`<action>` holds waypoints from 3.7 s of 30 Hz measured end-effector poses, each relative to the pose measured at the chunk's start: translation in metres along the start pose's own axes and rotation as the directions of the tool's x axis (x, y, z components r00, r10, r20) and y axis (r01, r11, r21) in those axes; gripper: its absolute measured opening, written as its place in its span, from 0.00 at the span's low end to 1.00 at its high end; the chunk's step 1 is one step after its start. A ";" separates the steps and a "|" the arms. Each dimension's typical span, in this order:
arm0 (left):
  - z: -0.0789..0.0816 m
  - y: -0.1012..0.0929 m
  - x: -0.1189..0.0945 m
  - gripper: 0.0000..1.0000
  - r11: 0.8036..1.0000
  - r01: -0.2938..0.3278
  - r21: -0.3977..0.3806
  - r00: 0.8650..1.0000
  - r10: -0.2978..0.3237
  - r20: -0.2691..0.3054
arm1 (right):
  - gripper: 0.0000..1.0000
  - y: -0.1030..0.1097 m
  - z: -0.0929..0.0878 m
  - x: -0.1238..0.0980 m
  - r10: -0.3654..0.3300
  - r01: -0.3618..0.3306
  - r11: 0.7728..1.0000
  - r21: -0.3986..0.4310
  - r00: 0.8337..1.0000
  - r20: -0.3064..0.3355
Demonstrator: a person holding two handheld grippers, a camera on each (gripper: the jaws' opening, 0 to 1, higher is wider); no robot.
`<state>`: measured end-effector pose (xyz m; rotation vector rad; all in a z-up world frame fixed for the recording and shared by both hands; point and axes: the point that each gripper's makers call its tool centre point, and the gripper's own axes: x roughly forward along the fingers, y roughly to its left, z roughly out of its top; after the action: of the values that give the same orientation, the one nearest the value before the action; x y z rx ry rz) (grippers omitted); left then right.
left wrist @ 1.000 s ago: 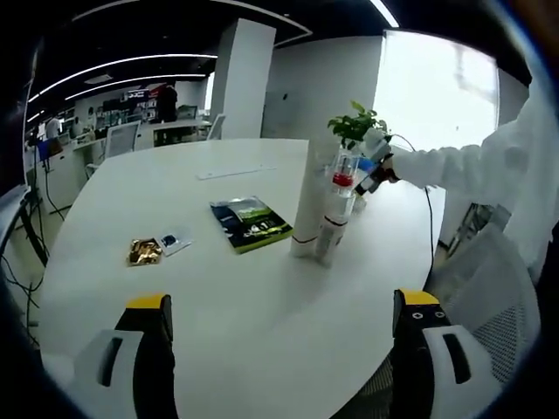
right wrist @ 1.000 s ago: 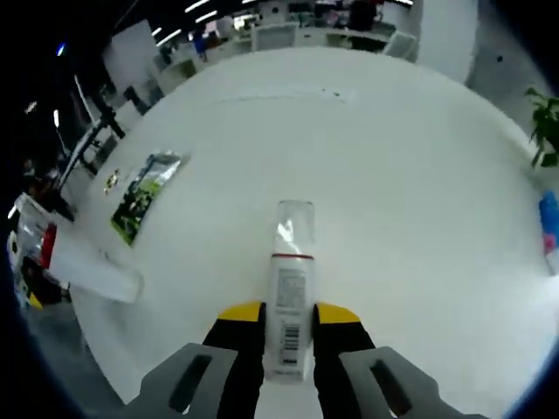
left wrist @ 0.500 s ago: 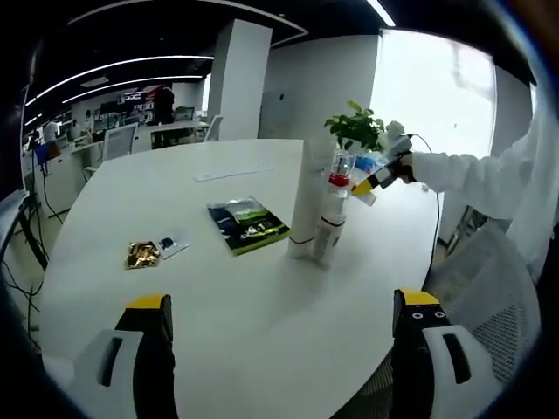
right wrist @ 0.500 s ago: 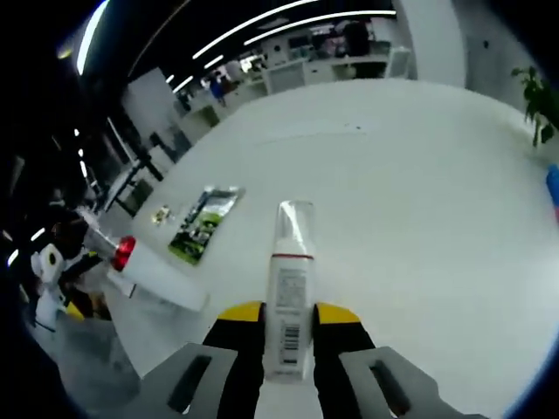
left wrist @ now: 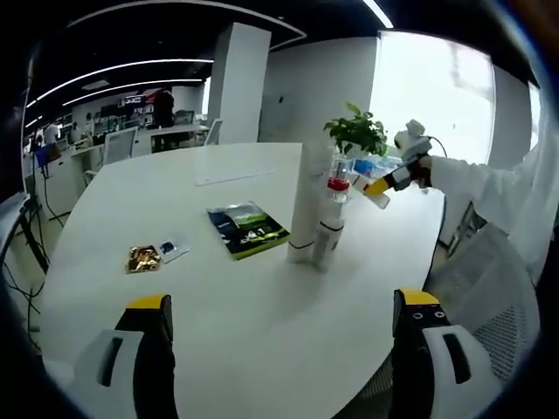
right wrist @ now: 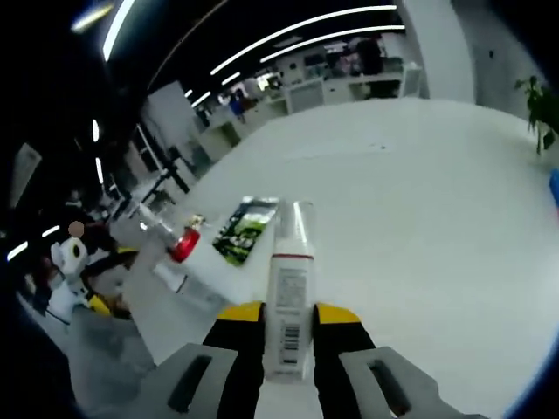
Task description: Arrange the skincare products in the storage area until every visible bottle or jar stands upright without overlapping.
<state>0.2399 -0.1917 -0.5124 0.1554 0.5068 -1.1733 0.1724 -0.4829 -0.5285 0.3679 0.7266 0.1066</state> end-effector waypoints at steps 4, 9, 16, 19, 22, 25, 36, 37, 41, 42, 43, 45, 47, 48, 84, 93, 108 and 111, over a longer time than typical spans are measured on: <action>0.000 -0.001 0.000 0.99 1.000 0.006 -0.001 1.000 -0.006 0.001 | 0.12 0.009 -0.005 -0.003 0.020 -0.020 1.000 -0.005 1.000 0.011; 0.000 -0.002 0.001 0.99 1.000 0.009 -0.002 1.000 -0.009 -0.001 | 0.12 0.010 -0.008 -0.008 0.032 -0.032 0.999 -0.008 0.999 0.029; 0.014 -0.007 -0.003 0.98 0.998 0.042 -0.038 0.997 -0.039 0.070 | 0.12 0.020 0.001 -0.013 0.078 -0.078 0.997 0.002 0.994 0.079; 0.017 -0.006 -0.004 0.98 0.998 0.043 -0.048 0.996 -0.039 0.083 | 0.12 0.038 0.002 -0.018 0.085 -0.083 0.996 -0.017 0.992 0.094; 0.020 -0.010 -0.004 0.98 0.998 0.047 -0.052 0.995 -0.042 0.089 | 0.12 0.050 0.002 -0.024 0.106 -0.104 0.994 -0.022 0.988 0.112; 0.023 -0.009 -0.006 0.98 0.998 0.041 -0.057 0.995 -0.035 0.096 | 0.12 0.059 0.000 -0.028 0.109 -0.105 0.993 -0.045 0.988 0.111; 0.045 -0.022 -0.007 0.88 0.993 0.089 -0.078 0.982 -0.075 0.174 | 0.12 0.102 0.002 -0.040 0.199 -0.188 0.978 -0.085 0.970 0.141; 0.048 -0.025 -0.006 0.88 0.992 0.095 -0.078 0.980 -0.080 0.181 | 0.12 0.106 0.003 -0.040 0.207 -0.195 0.977 -0.092 0.968 0.143; 0.059 -0.035 -0.005 0.83 0.987 0.151 -0.061 0.968 -0.135 0.213 | 0.12 0.121 0.007 -0.040 0.232 -0.217 0.970 -0.110 0.960 0.157; 0.059 -0.038 -0.005 0.81 0.983 0.169 -0.066 0.965 -0.152 0.212 | 0.12 0.123 0.007 -0.040 0.236 -0.220 0.969 -0.113 0.959 0.156; 0.060 -0.038 -0.004 0.78 0.982 0.174 -0.079 0.965 -0.154 0.212 | 0.12 0.126 0.007 -0.039 0.241 -0.225 0.967 -0.117 0.958 0.155; 0.062 -0.040 -0.002 0.73 0.979 0.187 -0.077 0.961 -0.166 0.220 | 0.12 0.131 0.008 -0.039 0.256 -0.239 0.963 -0.121 0.954 0.153; 0.066 -0.042 -0.002 0.68 0.977 0.202 -0.071 0.953 -0.180 0.242 | 0.12 0.139 0.007 -0.038 0.277 -0.259 0.957 -0.130 0.949 0.147; 0.069 -0.043 -0.002 0.66 0.975 0.208 -0.072 0.949 -0.184 0.255 | 0.12 0.142 0.006 -0.037 0.283 -0.266 0.955 -0.131 0.948 0.143; 0.110 -0.111 0.015 0.27 0.762 0.622 -0.179 0.744 -0.504 0.439 | 0.12 0.227 -0.003 -0.028 0.511 -0.497 0.852 -0.166 0.858 0.055; 0.118 -0.125 -0.001 0.19 0.676 0.715 -0.181 0.659 -0.564 0.498 | 0.12 0.246 -0.003 -0.038 0.635 -0.626 0.770 -0.125 0.770 0.063; 0.114 -0.128 0.005 0.18 0.679 0.703 -0.211 0.684 -0.565 0.461 | 0.13 0.242 -0.012 -0.032 0.649 -0.643 0.759 -0.103 0.759 0.040; 0.112 -0.128 0.008 0.17 0.688 0.692 -0.217 0.697 -0.561 0.446 | 0.13 0.240 -0.015 -0.029 0.643 -0.636 0.762 -0.120 0.766 0.022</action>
<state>0.1591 -0.2902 -0.3992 -0.6117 0.4687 -1.7245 0.1478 -0.2620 -0.4333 0.5062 0.5021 0.7847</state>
